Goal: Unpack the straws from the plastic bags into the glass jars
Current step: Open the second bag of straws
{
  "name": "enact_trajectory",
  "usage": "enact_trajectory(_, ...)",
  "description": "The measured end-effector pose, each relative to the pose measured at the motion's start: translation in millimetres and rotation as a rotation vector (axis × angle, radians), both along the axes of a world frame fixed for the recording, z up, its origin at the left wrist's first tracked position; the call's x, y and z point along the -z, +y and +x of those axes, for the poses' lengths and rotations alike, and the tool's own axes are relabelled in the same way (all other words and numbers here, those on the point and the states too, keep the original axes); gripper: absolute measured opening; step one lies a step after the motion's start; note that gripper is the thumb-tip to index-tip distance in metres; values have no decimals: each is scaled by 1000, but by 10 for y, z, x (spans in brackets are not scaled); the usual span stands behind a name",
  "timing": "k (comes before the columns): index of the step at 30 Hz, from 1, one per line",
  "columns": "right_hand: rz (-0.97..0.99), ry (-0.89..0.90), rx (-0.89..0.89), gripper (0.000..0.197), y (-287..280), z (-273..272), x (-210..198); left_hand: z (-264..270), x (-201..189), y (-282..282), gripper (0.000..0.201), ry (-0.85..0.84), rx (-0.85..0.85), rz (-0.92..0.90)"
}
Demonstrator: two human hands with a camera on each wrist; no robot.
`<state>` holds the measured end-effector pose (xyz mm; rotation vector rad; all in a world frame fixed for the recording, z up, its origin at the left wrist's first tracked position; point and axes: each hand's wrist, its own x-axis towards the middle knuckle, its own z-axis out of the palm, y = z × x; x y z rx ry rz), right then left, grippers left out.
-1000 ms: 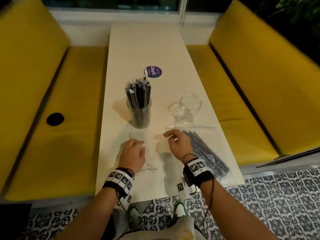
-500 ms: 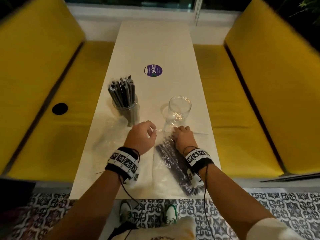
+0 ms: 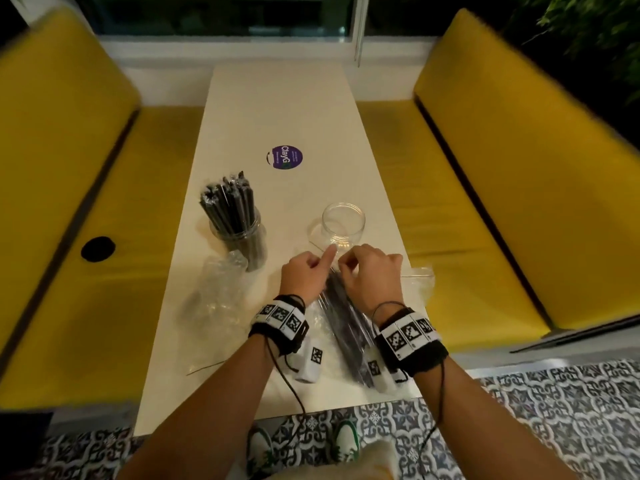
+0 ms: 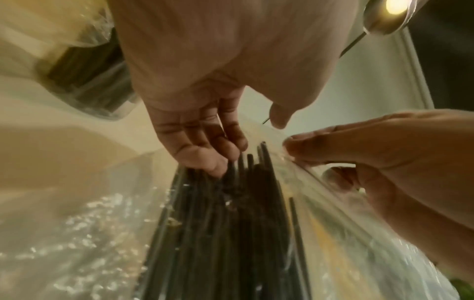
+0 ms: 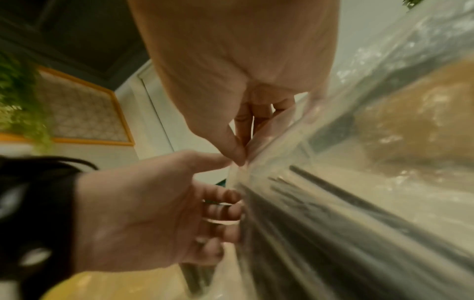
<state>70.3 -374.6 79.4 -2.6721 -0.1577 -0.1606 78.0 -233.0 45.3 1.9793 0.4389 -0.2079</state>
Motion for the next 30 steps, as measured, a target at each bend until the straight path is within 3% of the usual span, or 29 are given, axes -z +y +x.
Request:
enact_trajectory(3, 183, 57, 0, 7, 129, -159, -114, 32, -97, 52, 42, -49, 4, -124)
enact_trajectory(6, 291, 151, 24, 10, 186, -249, -177, 2, -148, 118, 22, -129, 58, -115)
enact_trajectory(10, 298, 329, 62, 26, 131, -162, -356, -78, -242, 210, 27, -215, 175, -36)
enact_trajectory(13, 259, 255, 78, 30, 112, -5, -469, -132, -339, 224, 29, -249, 274, -5)
enact_trajectory(17, 330, 213, 89, 20, 137, 82, -470, -168, -414, 230, 28, -291, 354, 43)
enact_trajectory(21, 456, 268, 123, 32, 139, 42, -492, -168, -434, 255, 22, -342, 378, 71)
enact_trajectory(25, 494, 255, 128, 18, 139, 41, -478, -152, -396, 291, 24, -328, 378, 44)
enact_trajectory(30, 741, 339, 196, 18, 141, 25, -453, -106, -417, 265, 21, -221, 276, -33)
